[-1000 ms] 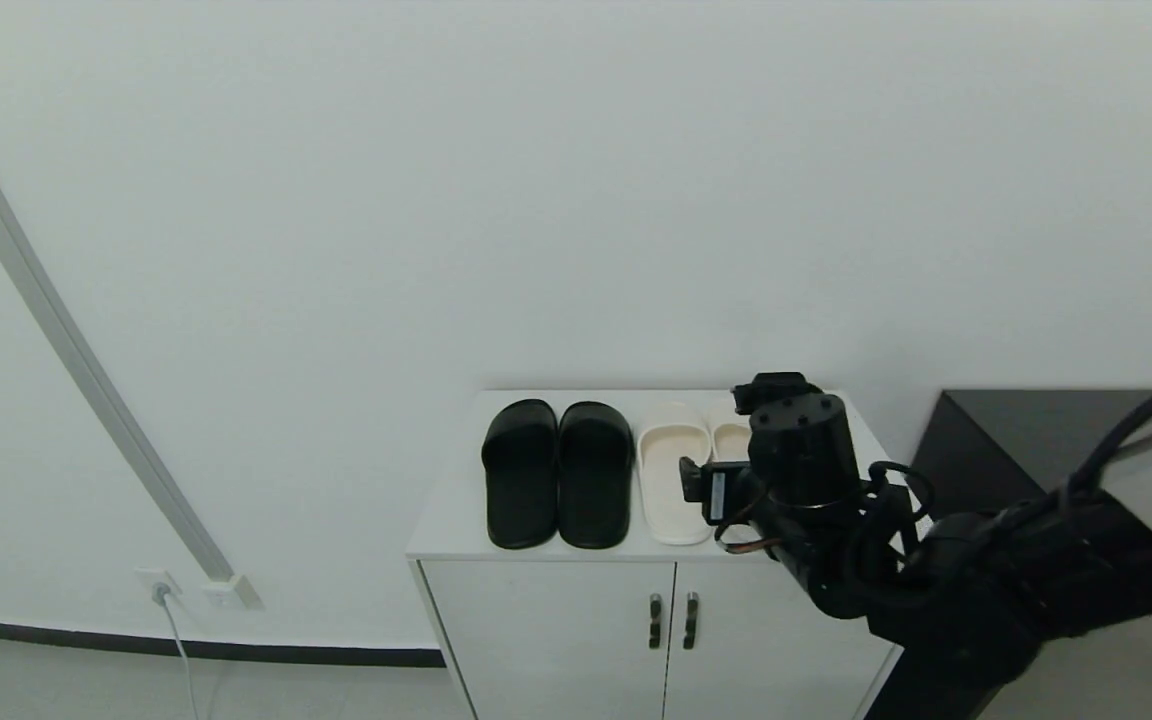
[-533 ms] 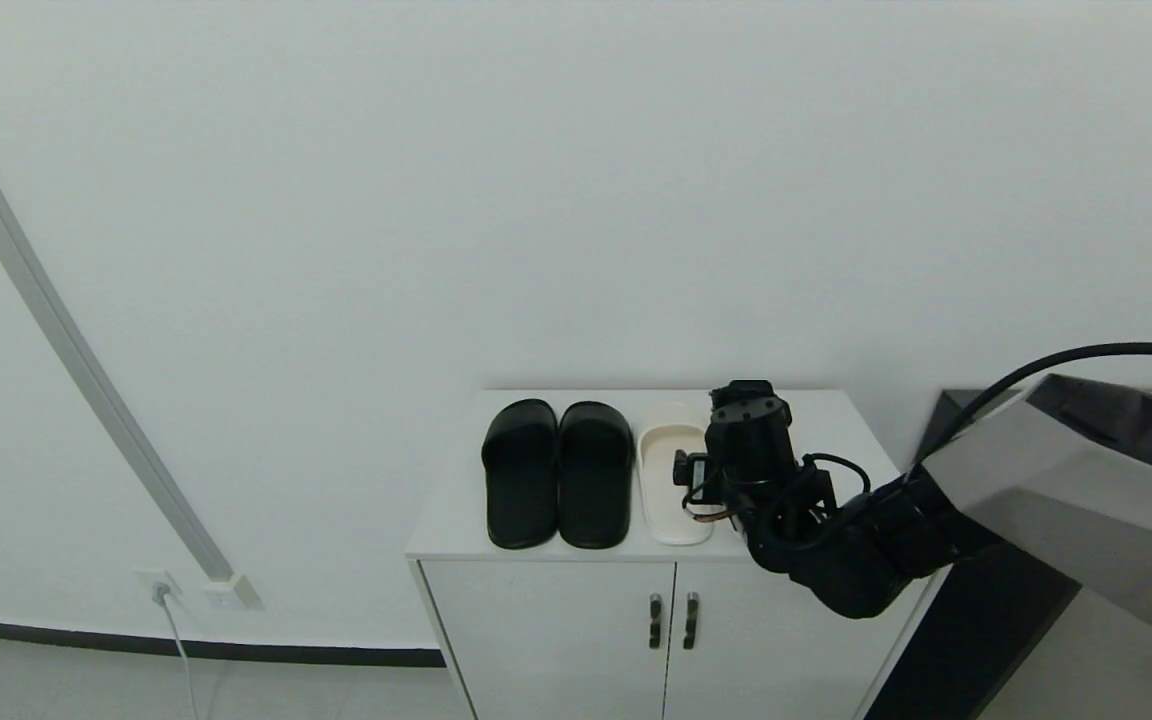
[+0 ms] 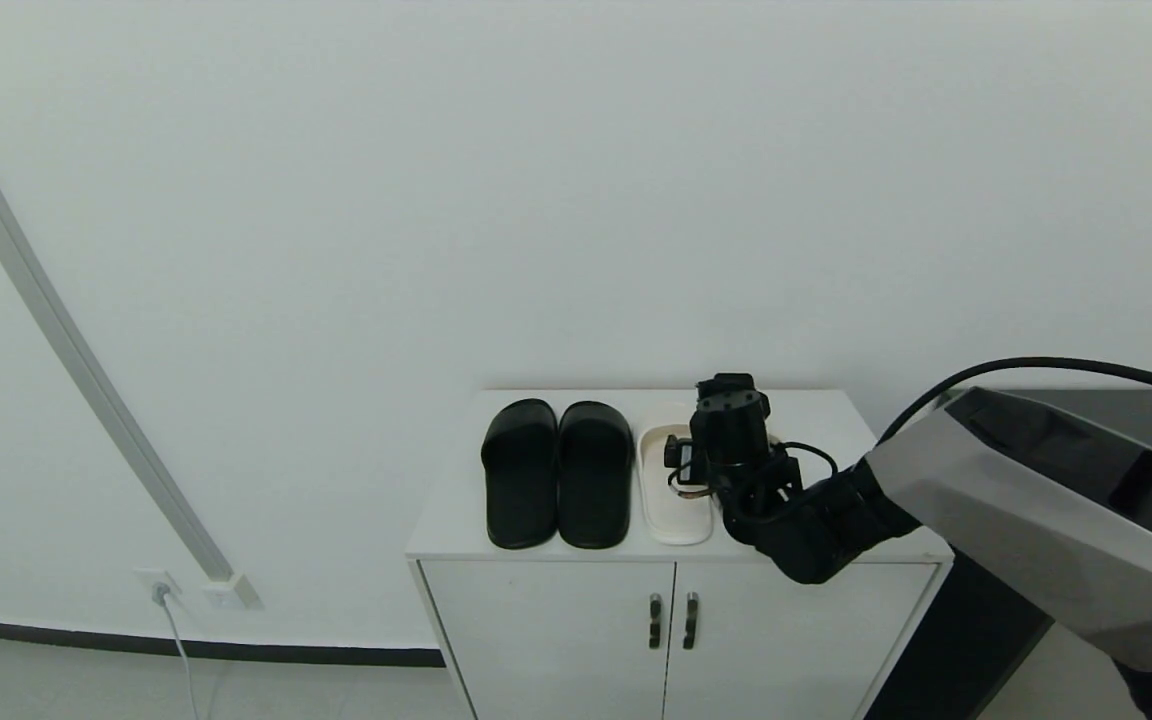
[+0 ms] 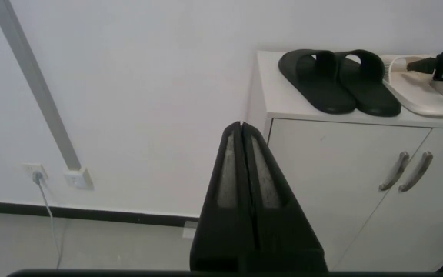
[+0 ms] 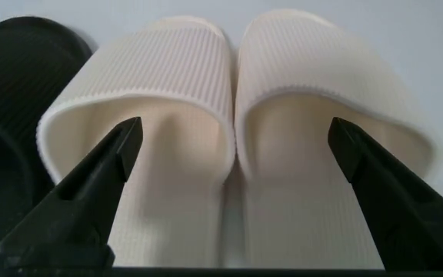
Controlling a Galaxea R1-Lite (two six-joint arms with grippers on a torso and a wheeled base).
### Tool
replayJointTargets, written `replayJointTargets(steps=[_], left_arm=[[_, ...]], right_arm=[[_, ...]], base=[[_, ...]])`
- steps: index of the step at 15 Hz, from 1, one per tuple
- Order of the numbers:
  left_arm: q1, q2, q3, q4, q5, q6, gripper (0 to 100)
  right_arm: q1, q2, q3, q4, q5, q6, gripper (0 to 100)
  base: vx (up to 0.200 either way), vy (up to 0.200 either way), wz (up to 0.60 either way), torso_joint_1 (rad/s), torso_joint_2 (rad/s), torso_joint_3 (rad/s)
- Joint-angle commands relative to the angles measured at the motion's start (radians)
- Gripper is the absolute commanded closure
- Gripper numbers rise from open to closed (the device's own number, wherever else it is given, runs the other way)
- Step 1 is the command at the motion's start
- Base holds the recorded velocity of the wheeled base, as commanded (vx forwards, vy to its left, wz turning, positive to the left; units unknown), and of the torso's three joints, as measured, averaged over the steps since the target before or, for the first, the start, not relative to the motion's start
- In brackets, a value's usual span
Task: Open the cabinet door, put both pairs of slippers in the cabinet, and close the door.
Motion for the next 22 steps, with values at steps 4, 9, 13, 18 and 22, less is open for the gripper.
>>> replayJointTargets(steps=[4, 9, 13, 18, 22], left_arm=[[0.000, 0.001, 0.000, 0.000, 0.000, -0.001, 100], [0.000, 0.001, 0.000, 0.000, 0.000, -0.001, 100], [0.000, 0.001, 0.000, 0.000, 0.000, -0.001, 100], [0.000, 0.001, 0.000, 0.000, 0.003, -0.001, 100], [0.000, 0.001, 0.000, 0.000, 0.003, 0.001, 100]], right_arm=[[-0.013, 0.059, -0.068, 0.015, 0.000, -0.005, 100], [-0.016, 0.068, -0.079, 0.017, 0.000, -0.008, 100], [-0.018, 0.050, -0.068, 0.012, -0.007, -0.006, 100], [-0.010, -0.302, 0.245, -0.020, 0.098, -0.057, 100], [0.018, -0.521, 0.556, -0.164, 0.233, -0.138, 100]], base=[[0.000, 0.000, 0.00, 0.000, 0.00, 0.000], [0.000, 0.000, 0.00, 0.000, 0.00, 0.000], [0.000, 0.000, 0.00, 0.000, 0.00, 0.000], [0.000, 0.000, 0.00, 0.000, 0.00, 0.000], [0.000, 0.000, 0.00, 0.000, 0.00, 0.000]])
